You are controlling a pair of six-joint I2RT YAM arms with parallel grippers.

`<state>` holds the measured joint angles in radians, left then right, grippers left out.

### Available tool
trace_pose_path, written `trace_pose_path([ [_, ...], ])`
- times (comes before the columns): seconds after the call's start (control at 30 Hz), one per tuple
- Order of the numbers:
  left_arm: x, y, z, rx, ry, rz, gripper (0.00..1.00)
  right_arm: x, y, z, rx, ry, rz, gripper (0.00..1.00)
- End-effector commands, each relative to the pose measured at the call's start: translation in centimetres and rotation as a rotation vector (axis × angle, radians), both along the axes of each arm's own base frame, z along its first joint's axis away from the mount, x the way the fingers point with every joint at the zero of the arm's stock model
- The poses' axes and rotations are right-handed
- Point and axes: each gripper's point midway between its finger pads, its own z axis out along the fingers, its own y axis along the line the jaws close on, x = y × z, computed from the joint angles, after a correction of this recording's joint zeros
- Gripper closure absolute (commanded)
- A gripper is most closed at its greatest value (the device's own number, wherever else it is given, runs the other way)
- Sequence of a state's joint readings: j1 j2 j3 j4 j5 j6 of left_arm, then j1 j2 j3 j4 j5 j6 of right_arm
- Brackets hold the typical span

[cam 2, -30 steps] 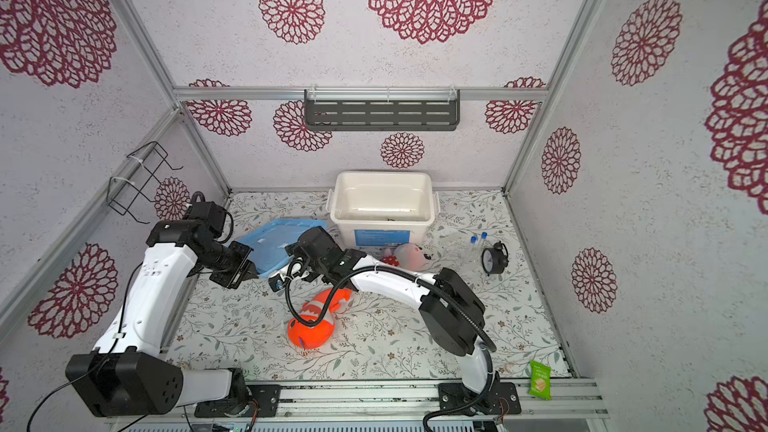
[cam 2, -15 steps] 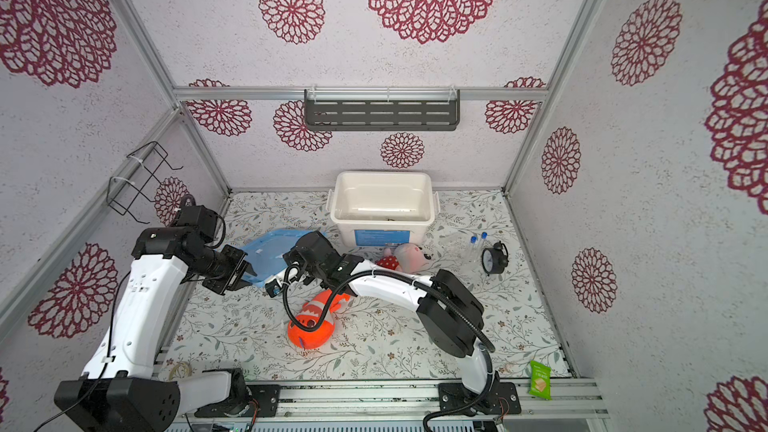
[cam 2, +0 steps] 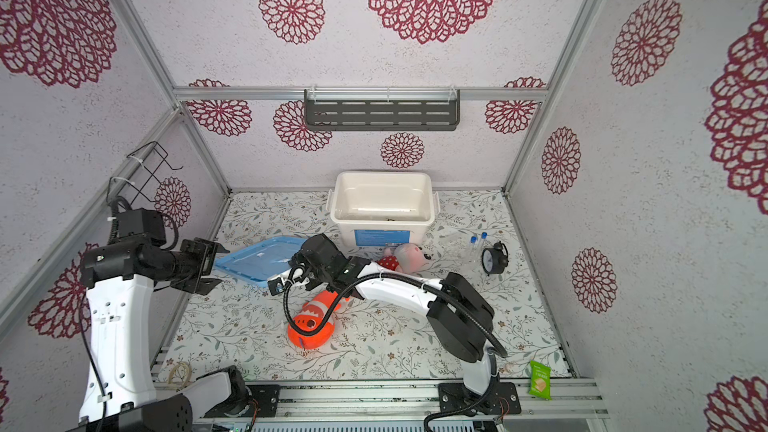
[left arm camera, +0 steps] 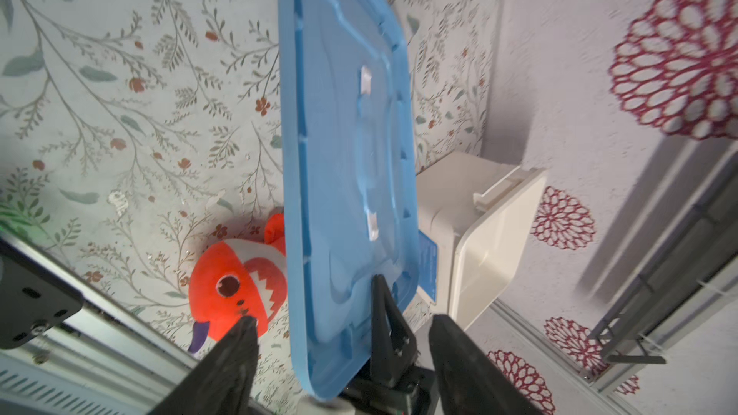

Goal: Organize the chemistry lab equipment
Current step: 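Raise the blue lid with both grippers and swing it over the white bin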

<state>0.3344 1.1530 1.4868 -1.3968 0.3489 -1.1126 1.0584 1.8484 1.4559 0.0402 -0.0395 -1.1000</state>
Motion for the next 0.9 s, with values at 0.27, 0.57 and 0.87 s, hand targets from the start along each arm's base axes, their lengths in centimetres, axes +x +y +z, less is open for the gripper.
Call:
trace_pose_path([
  [0.27,-1.1,6.7,6.4,0.365,-0.113,0.131,0.02,2.0,-7.5,15.7,0.669,0.478,-0.155,0.85],
  [0.57,7.1,1.9,7.2,0.147,-0.441,-0.086,0.04,2.7,-17.3,17.9,0.680,0.770,-0.148,0.85],
  [0.87,17.2,-8.0,6.8,0.161,-0.669,-0.421,0.04,4.2,-24.7,20.8,0.803,1.102,-0.130,0.83],
])
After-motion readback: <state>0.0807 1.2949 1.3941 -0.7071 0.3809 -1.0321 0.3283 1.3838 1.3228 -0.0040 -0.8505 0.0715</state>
